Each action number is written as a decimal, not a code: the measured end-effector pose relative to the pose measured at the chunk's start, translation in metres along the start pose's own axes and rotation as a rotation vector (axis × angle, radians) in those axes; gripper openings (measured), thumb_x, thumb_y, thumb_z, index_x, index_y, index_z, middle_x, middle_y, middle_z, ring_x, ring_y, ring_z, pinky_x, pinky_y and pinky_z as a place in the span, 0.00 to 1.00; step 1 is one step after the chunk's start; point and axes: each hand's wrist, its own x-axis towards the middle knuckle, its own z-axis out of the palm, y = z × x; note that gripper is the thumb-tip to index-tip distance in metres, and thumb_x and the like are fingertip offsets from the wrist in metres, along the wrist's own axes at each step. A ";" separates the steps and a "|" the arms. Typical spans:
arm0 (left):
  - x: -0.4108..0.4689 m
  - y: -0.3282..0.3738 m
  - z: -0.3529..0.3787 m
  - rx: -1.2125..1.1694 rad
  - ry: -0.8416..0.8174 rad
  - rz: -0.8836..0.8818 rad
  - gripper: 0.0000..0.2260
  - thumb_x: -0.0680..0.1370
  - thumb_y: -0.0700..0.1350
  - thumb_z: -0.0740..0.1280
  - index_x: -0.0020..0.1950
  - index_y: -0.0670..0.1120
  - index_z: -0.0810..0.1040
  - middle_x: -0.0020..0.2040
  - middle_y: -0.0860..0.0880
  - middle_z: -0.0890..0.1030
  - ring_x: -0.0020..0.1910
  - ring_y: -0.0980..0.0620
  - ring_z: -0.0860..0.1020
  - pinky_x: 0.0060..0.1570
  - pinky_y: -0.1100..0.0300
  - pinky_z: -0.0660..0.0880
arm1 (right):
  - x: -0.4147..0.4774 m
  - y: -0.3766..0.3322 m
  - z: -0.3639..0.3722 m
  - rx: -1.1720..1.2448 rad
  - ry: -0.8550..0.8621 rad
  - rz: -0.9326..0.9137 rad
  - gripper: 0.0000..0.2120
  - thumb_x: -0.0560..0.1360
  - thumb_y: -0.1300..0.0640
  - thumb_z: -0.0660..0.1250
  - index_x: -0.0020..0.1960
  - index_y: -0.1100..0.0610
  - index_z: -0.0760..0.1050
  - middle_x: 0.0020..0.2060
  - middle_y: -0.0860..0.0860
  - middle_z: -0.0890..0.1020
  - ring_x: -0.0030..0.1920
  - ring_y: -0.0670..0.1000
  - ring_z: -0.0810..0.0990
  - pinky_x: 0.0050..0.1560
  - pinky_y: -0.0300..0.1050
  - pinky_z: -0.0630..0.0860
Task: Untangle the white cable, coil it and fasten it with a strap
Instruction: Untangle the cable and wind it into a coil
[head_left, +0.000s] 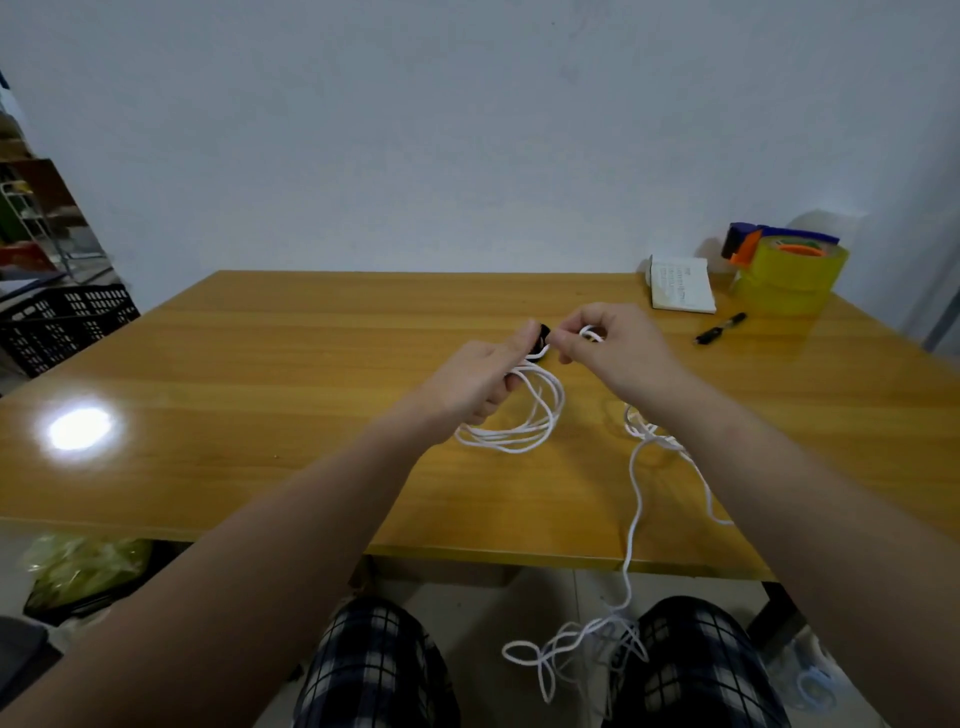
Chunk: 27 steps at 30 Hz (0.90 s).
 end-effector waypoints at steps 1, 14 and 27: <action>-0.001 0.001 0.001 -0.005 -0.012 0.026 0.24 0.75 0.65 0.60 0.36 0.45 0.67 0.24 0.54 0.58 0.23 0.55 0.54 0.25 0.61 0.49 | 0.000 0.001 -0.001 0.005 0.005 -0.001 0.05 0.75 0.57 0.68 0.44 0.58 0.79 0.33 0.50 0.79 0.28 0.37 0.73 0.27 0.27 0.65; 0.010 -0.006 -0.033 -0.478 0.438 -0.027 0.18 0.80 0.53 0.62 0.34 0.50 0.60 0.19 0.56 0.57 0.16 0.59 0.53 0.19 0.71 0.50 | -0.001 0.045 -0.038 0.032 0.148 0.026 0.04 0.73 0.54 0.69 0.47 0.50 0.81 0.37 0.46 0.76 0.42 0.45 0.75 0.43 0.39 0.69; -0.003 0.018 -0.003 -1.201 -0.014 -0.019 0.25 0.77 0.60 0.60 0.24 0.47 0.67 0.26 0.50 0.75 0.23 0.55 0.77 0.24 0.63 0.76 | 0.009 0.075 -0.001 -0.055 0.254 0.356 0.18 0.80 0.53 0.56 0.39 0.59 0.77 0.34 0.55 0.76 0.39 0.55 0.73 0.41 0.47 0.68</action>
